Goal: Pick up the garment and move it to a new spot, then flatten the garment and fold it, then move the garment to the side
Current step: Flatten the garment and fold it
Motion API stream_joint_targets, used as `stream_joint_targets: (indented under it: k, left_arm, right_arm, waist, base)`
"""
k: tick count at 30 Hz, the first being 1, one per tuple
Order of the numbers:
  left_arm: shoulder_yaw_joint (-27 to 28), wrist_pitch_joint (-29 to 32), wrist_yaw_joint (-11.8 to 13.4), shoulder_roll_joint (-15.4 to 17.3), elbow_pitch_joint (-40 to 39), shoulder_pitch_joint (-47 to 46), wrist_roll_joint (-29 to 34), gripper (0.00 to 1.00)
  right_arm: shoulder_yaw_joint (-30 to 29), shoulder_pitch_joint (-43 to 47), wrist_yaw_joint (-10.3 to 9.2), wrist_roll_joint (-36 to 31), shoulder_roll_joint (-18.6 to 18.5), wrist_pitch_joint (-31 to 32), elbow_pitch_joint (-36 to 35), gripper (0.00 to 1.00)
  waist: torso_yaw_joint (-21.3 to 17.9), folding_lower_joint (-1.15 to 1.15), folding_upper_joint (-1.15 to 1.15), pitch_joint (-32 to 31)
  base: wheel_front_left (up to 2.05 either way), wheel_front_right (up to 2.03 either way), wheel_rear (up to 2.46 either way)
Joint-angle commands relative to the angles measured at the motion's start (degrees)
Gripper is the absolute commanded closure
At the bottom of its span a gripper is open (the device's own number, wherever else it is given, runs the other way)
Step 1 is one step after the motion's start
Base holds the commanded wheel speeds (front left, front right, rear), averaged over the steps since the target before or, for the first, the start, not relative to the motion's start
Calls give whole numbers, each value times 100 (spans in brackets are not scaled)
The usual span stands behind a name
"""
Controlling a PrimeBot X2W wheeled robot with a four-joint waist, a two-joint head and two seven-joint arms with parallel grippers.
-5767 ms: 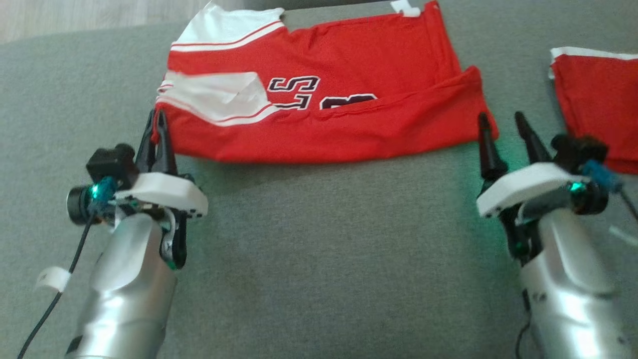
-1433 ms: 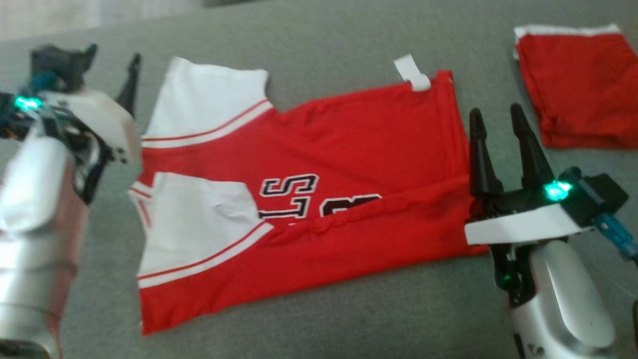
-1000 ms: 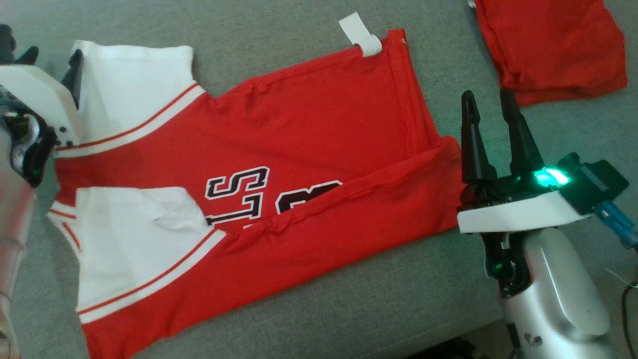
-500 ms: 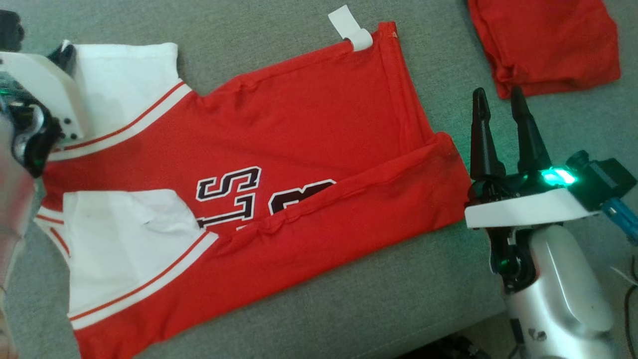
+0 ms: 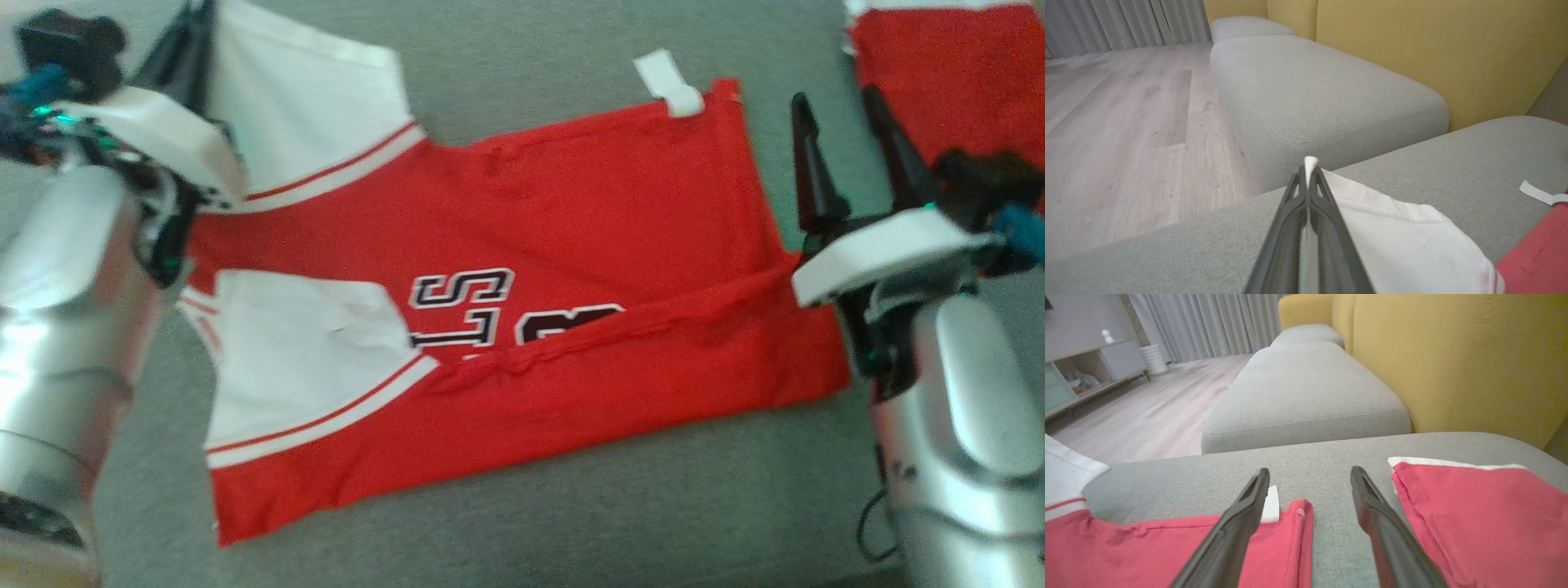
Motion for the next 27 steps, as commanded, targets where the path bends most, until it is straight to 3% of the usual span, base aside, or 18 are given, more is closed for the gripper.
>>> stream_joint_targets:
  k: [1,5,11,22,23,24,27]
  left_arm:
    - [127,-123,31,166,-191,-142,64,100]
    - [-205,-445,34,26,-693,186,337,100]
    - [-433,-323,80,44,-1440,520,417,100]
    - [-539,55,251,162,-2344,693,369,100]
    - [-538,79,269,176,-2380,696,365,100]
    - [-534,100,290,193,-2405,696,362,100]
    - [-503,136,353,251,-2432,686,351,100]
  right_arm:
    - [30,-247,-4,-113,-75,186,-136,0]
    - [-256,-777,-4,-463,-299,1091,392,0]
    - [-261,-1320,-4,-361,-652,1715,1509,0]
    - [-60,-2000,-4,-658,-1015,1752,3210,0]
    - [1,-2045,-4,-655,-1029,1757,3324,67]
    - [53,-2093,-4,-651,-1045,1736,3412,100]
    - [110,-2284,-4,-567,-1091,1550,3582,100]
  waist:
    - [385,0,0,-204]
    - [849,0,0,-310]
    - [1200,0,0,-232]
    - [1412,0,0,12]
    - [1415,0,0,23]
    - [1413,0,0,34]
    - [1375,0,0,43]
  base:
    - [0,0,0]
    - [0,0,0]
    - [0,0,0]
    - [0,0,0]
    - [0,0,0]
    - [0,0,0]
    - [0,0,0]
